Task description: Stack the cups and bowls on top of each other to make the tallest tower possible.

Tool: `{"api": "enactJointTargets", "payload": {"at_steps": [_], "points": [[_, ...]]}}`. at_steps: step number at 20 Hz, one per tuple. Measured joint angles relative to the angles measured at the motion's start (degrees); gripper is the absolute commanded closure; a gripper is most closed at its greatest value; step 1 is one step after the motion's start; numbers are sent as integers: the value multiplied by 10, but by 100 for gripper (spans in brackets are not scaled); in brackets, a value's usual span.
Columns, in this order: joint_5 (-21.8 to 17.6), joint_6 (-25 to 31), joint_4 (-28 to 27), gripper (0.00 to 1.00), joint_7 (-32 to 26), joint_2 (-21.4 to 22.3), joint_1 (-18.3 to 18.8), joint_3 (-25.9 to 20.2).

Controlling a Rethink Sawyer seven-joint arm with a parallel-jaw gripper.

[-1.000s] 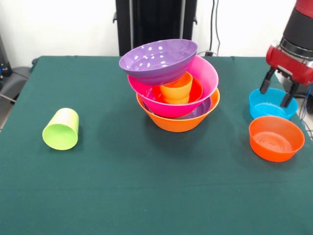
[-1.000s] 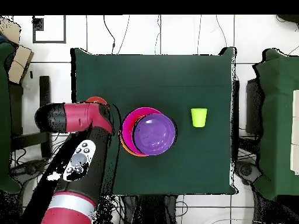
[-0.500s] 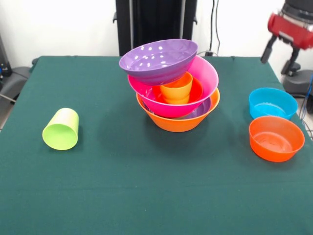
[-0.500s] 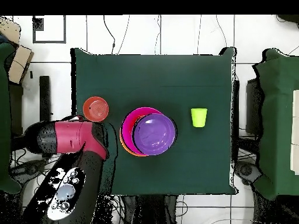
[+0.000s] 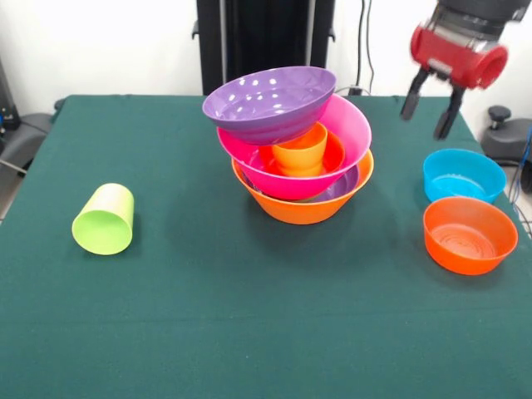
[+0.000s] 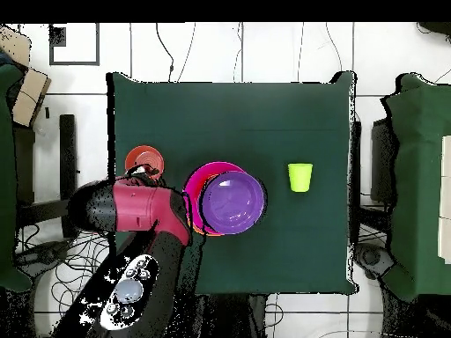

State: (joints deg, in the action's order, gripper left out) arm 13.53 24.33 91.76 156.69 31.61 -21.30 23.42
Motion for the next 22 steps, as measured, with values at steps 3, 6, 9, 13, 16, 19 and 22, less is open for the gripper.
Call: {"api": "enactJointTargets", "payload": {"at_steps": [3,6,9,13,16,19,22], "points": [[0,-55,0,0,0,-28,-4,7],[2,-96,1,0,0,-52,-7,7],[8,-113,1,0,0,-74,-12,10],[24,-114,2,0,0,-96,-27,19],[36,-114,-1,0,0,-109,-43,34],[53,-109,-8,0,0,-128,-64,55],[63,-100,-13,0,0,-138,-77,67]]}}
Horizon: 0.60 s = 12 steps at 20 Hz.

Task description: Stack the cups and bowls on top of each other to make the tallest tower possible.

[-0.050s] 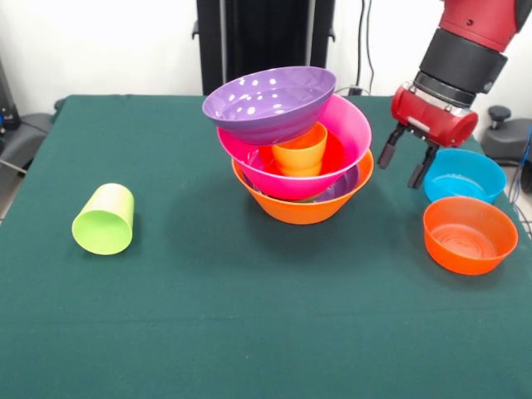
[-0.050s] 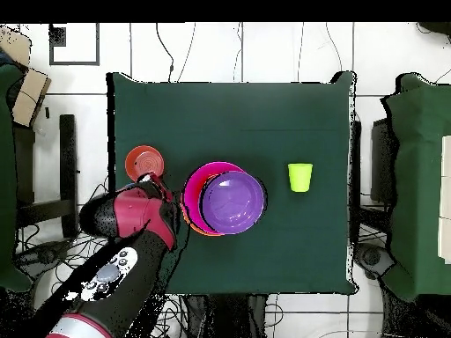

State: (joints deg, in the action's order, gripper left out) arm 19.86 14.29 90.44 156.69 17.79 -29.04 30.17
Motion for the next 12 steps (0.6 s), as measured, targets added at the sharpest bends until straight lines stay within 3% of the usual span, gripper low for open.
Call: {"api": "enactJointTargets", "payload": {"at_steps": [12], "points": [[27,41,-2,0,0,1,-11,23]]}}
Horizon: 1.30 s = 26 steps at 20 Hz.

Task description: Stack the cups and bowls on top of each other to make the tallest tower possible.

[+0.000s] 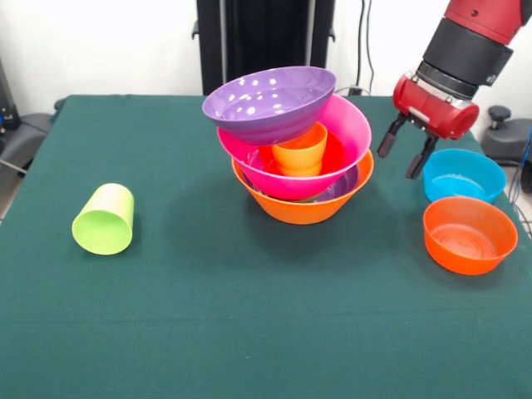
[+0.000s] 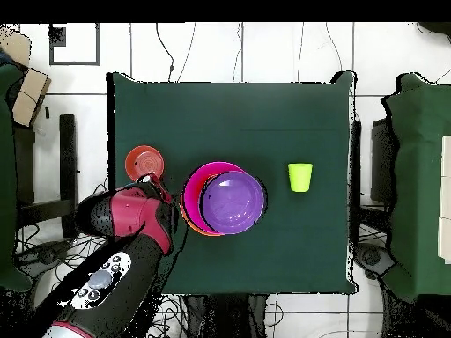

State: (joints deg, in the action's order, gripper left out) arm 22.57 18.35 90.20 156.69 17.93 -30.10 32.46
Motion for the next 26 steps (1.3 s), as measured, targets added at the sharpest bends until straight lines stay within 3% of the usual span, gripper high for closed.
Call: {"api": "enactJointTargets", "payload": {"at_steps": [11,14,16,18,26], "points": [[-10,2,-7,0,0,10,-4,13],[-87,16,-34,0,-7,-2,-25,52],[-162,33,-53,0,-15,1,-41,73],[-205,45,-63,0,-23,7,-47,80],[-303,83,-97,0,-50,38,-50,93]]}}
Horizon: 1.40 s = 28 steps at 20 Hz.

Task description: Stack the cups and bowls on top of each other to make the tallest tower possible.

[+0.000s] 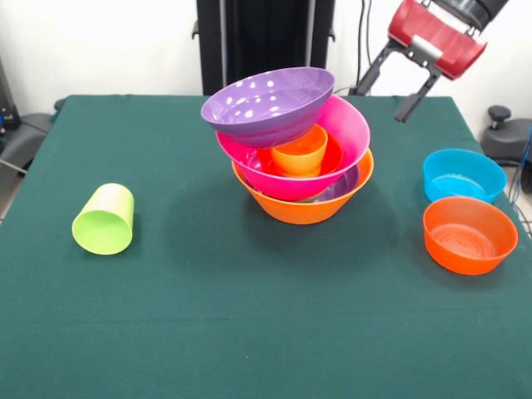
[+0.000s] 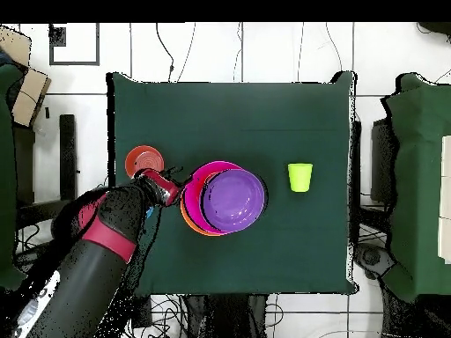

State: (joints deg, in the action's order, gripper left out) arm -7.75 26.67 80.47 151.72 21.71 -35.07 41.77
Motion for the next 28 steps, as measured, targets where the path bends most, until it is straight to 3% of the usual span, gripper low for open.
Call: {"api": "enactJointTargets", "payload": {"at_steps": [8,11,14,18,19,21,22,24,25,26,28], "points": [[-38,37,-15,0,-5,41,9,-1],[-39,71,-12,0,-12,84,27,-14],[-35,111,-5,0,-36,148,70,-48],[-24,118,23,0,-108,248,189,-125],[-23,86,46,0,-154,288,282,-184],[-25,58,62,0,-184,304,339,-222],[-26,23,80,0,-219,316,404,-268],[-29,-7,95,0,-250,322,461,-309],[-34,-38,111,0,-286,324,527,-356],[-36,-48,117,0,-301,323,553,-375],[-50,-83,142,0,-365,317,660,-454]]}}
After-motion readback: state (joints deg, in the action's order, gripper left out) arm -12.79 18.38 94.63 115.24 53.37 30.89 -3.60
